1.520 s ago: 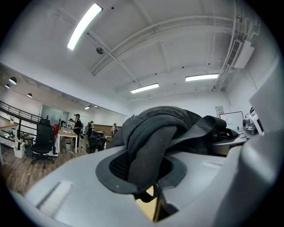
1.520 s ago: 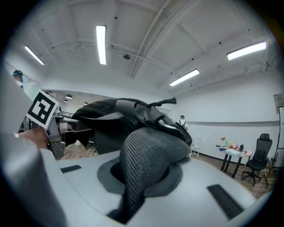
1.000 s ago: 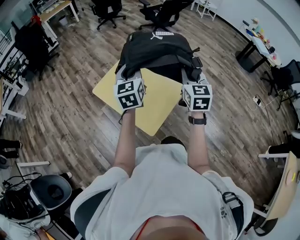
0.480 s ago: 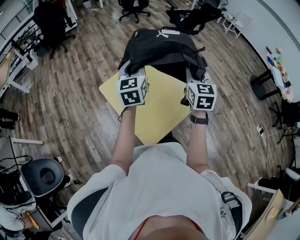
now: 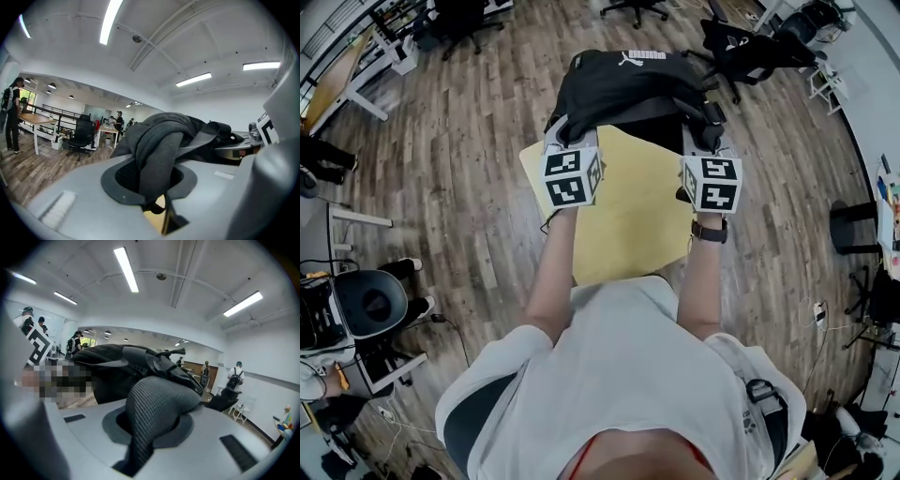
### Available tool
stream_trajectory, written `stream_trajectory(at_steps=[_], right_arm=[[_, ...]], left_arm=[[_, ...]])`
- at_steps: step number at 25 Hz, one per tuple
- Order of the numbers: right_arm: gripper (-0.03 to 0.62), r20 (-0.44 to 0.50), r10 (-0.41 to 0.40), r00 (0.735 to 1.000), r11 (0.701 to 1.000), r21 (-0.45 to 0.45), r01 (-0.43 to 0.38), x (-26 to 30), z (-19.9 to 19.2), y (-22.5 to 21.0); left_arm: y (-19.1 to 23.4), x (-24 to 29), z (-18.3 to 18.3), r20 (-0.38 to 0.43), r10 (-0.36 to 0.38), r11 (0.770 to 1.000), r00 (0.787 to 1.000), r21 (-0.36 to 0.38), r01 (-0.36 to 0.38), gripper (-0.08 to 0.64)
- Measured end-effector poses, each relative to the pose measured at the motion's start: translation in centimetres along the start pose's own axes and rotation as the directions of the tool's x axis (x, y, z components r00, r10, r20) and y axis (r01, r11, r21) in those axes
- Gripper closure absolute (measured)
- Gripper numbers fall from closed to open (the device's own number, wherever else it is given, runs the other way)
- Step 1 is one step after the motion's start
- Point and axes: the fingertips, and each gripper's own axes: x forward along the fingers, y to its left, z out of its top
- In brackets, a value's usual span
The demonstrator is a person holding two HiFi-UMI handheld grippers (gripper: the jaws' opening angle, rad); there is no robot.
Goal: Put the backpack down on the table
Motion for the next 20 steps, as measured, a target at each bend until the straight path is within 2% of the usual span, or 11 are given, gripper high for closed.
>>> stream_trajectory(at_steps=[6,10,20], right_arm=[[0.56,-0.022,0.103,0.994,0.995,0.01,-0.103,5.0,-0.8,0.2],[0.558,-0.043,0.17,0.984,0.985,0.002,-0.17,7.9,-1.6,1.4],[0.557,-0.117,0.313,0.943,0.949,0.015,-0.314,13.6,-5.4,4.0]], left_arm=[[2.3,1.9,-1.2,-0.033,0.096,0.995,0.995,-0.007,-0.097,0.488],[4.3,2.3,-2.7,-0.061,0.149,0.988,0.987,-0.037,-0.152,0.488],[7.5,3.1,-7.5,-0.156,0.273,0.957,0.949,-0.06,-0.285,0.488]])
